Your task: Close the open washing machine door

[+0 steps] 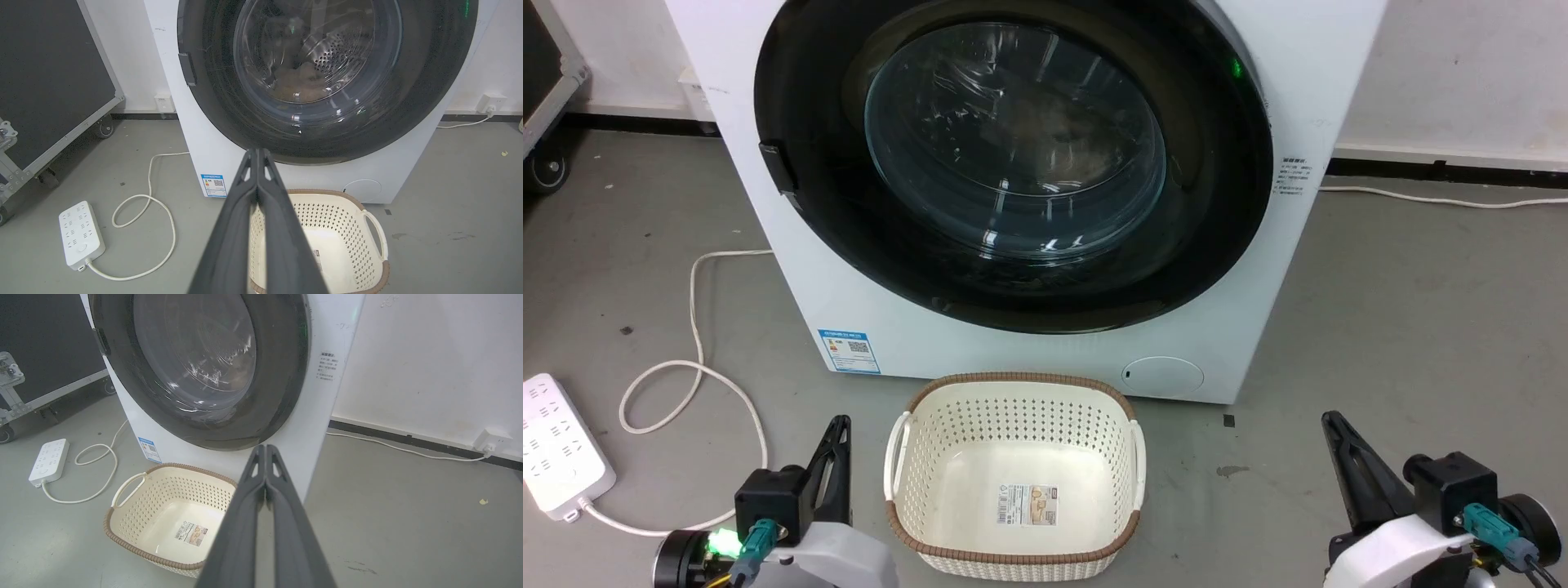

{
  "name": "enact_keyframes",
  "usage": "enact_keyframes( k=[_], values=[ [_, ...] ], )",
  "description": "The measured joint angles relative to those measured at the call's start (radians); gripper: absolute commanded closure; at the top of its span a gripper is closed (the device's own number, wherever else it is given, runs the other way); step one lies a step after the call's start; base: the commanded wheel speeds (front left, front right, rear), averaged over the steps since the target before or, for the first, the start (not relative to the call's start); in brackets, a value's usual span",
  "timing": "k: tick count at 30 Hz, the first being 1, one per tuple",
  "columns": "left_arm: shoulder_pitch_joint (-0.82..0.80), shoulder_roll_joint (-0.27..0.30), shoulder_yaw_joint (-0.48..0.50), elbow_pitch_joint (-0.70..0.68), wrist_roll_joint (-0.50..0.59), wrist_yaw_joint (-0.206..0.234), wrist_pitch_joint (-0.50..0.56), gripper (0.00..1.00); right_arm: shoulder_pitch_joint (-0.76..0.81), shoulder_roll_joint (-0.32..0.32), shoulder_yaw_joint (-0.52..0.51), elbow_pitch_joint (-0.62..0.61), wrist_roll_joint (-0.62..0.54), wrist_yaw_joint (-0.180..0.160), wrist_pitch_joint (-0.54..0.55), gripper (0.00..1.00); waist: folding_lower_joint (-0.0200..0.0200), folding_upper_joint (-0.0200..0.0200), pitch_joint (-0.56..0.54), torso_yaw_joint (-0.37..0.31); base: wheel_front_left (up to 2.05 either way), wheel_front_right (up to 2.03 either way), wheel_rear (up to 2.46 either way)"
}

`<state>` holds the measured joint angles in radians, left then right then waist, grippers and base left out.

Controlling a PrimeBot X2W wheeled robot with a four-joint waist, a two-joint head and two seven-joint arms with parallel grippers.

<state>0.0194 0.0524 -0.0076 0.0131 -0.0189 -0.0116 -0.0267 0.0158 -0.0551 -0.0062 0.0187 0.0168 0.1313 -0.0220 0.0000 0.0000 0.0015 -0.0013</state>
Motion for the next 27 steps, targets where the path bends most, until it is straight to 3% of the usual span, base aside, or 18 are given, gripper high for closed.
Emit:
enact_keyframes(
  k=[27],
  values=[
    [-0.004,-0.002,0.006,-0.009,0.016,0.009,0.027,1.00,-0.002,0.000,0.006,-0.013,-0.009,0.000,0.021,1.00,0.0000,0.0000,-0.001,0.001,0.00,0.00,0.00]
  ],
)
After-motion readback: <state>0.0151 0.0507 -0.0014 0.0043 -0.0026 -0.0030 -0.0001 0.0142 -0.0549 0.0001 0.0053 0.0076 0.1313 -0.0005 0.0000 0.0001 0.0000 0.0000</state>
